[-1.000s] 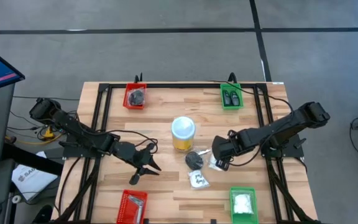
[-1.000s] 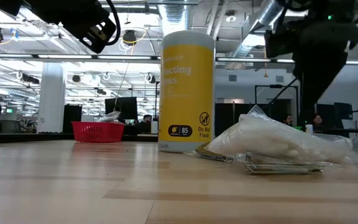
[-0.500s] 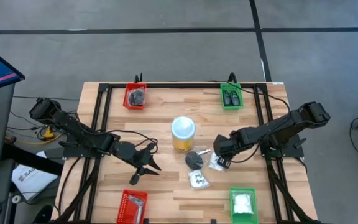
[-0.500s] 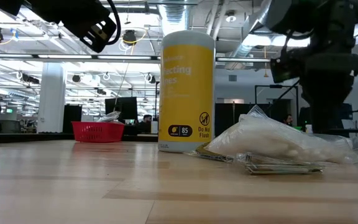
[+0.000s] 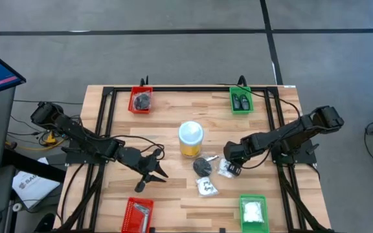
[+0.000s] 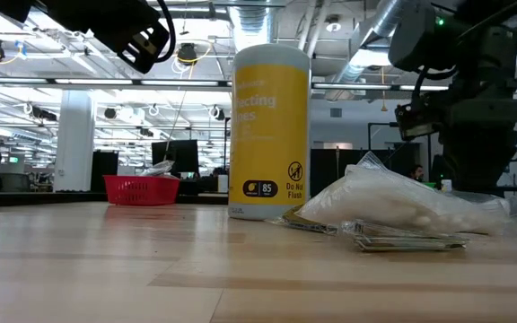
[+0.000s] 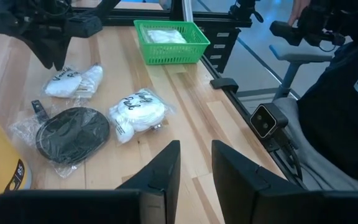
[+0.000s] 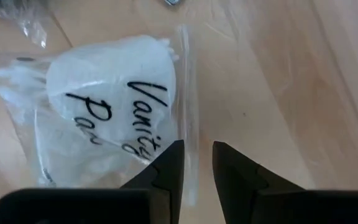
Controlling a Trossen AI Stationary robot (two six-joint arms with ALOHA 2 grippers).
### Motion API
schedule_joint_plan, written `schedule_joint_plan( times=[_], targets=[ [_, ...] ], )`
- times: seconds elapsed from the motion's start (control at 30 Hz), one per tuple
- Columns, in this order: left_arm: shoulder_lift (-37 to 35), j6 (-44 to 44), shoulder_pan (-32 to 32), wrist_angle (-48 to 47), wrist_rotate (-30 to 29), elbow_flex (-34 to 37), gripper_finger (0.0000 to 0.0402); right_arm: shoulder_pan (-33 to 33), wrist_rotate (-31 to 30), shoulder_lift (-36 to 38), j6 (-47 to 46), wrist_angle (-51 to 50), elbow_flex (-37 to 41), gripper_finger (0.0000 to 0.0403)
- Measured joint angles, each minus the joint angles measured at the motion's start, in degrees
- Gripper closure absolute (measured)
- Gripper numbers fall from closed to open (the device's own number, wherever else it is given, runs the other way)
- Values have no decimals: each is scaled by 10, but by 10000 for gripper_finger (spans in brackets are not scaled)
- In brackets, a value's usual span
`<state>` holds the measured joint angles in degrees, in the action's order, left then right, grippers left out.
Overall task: Pick & Place Travel size toiletries
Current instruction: Put the white cotton pack into the bottom green bin
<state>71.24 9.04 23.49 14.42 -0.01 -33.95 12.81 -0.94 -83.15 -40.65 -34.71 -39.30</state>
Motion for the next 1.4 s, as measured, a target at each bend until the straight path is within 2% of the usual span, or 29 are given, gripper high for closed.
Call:
schedule_joint_plan(
  times=[0.5,0.6,0.7,0.93,1.4],
  targets=[
    [0,0,0,2,0,0,318,-5,5,-6,21,13,4,330],
    [0,0,0,2,0,0,318,-10,3,-6,21,11,4,349],
    [0,0,0,3,0,0,318,-13,-5,-6,28,9,4,391],
    [0,-1,0,3,0,0,318,-14,0,-4,32,2,0,400],
    [0,-2,0,3,-8,0,318,15,-3,-4,64,-179,-154,403]
  ],
)
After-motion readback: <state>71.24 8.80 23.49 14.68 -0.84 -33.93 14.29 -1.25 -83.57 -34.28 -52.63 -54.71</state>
